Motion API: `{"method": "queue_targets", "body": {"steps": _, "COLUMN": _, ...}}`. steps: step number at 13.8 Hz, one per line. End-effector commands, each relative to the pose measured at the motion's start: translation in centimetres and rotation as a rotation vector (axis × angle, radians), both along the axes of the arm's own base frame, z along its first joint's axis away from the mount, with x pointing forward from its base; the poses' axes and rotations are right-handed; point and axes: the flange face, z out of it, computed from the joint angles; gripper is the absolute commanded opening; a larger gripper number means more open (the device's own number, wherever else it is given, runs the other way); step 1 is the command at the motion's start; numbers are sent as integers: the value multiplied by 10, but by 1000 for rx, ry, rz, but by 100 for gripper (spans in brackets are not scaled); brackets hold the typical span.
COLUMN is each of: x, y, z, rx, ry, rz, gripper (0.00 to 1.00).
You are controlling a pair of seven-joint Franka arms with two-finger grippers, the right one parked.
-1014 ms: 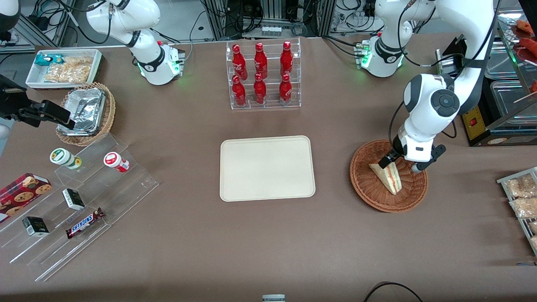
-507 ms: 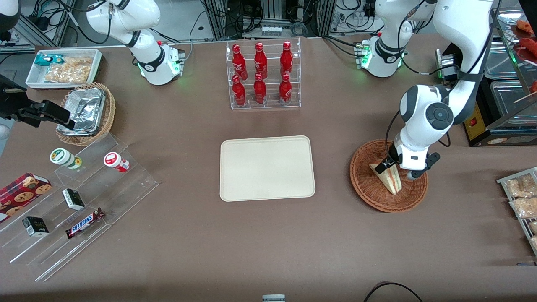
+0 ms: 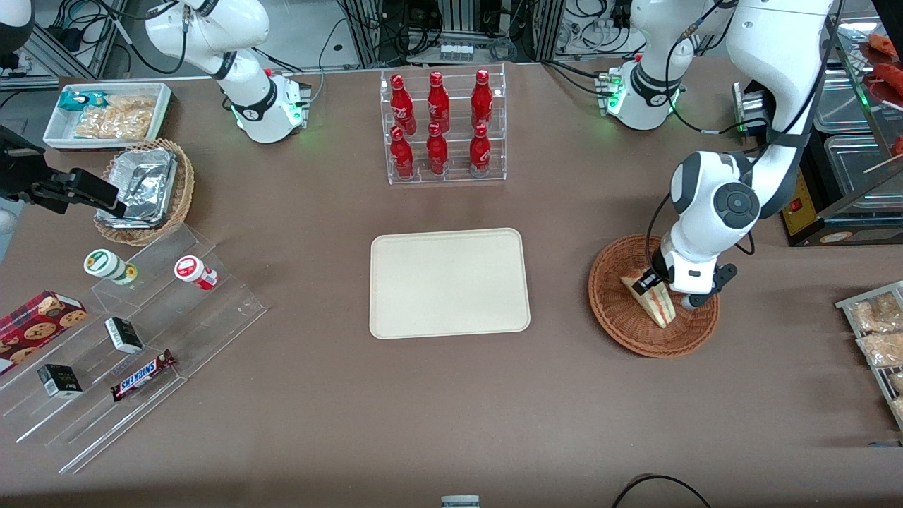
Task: Place sandwich from basket to tray
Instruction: 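Lower the open left gripper around the sandwich and close it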
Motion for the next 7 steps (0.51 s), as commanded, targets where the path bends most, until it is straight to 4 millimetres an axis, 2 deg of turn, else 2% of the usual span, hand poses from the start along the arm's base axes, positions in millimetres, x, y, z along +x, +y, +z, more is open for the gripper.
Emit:
{"method": "queue_targets", "body": {"steps": 1, "x": 2, "y": -1, "z": 3, "rx": 9, "ry": 6, "rz": -50, "gripper": 16}}
{"method": "queue_targets", "body": {"steps": 3, "x": 2, "y": 1, "z": 18, "rx": 17, "ry": 25, "rz": -90, "gripper": 15}}
{"method": "queue_targets", "body": {"steps": 7, "x": 25, "y": -7, "z": 73, "rx": 35, "ry": 135, "rz": -120, "gripper": 15}}
